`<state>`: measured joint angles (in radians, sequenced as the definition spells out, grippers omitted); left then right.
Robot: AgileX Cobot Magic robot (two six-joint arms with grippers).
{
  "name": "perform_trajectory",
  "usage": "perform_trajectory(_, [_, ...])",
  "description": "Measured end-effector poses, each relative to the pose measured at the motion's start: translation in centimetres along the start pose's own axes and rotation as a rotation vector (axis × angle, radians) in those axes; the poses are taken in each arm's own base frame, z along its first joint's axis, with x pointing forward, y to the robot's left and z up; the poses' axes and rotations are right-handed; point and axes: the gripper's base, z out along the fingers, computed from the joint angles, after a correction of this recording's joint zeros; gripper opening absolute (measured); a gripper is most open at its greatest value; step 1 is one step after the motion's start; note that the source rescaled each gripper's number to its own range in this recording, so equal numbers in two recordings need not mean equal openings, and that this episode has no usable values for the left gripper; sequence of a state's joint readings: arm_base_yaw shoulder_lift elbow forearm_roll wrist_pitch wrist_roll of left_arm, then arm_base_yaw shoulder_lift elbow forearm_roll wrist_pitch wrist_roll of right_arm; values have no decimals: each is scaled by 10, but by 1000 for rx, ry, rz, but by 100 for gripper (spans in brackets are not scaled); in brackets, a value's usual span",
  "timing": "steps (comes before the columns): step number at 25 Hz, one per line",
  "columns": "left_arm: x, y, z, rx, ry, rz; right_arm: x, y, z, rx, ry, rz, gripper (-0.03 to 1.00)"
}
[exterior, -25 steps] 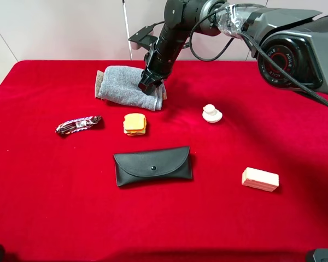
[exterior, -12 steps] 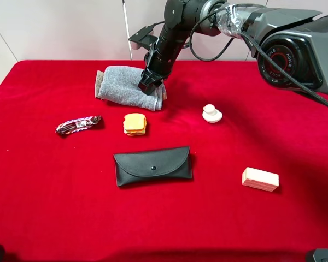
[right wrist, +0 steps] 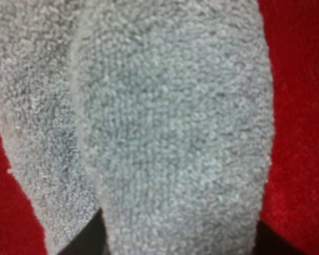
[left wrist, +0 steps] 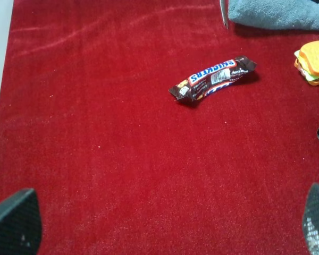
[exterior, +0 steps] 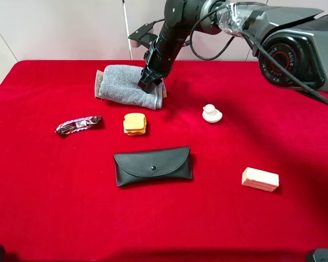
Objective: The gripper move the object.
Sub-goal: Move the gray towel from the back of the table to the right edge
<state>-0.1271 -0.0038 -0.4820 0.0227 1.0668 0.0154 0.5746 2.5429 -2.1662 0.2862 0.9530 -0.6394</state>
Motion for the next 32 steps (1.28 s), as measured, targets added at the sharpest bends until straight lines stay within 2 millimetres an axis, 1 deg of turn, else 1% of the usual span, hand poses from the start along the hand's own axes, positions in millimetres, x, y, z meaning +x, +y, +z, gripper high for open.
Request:
perform_trajectory(4, [0, 0, 0, 0, 0, 0, -3, -2, -9, 31, 0, -24, 0])
perform_trajectory(16, [0, 0, 0, 0, 0, 0, -14, -2, -46, 95, -32, -70, 0])
perform_trajectory(23, [0, 0, 0, 0, 0, 0, -16, 1, -69, 101, -3, -92, 0])
perform_trajectory(32, [0, 0, 0, 0, 0, 0, -16, 8, -110, 109, 52, -122, 0])
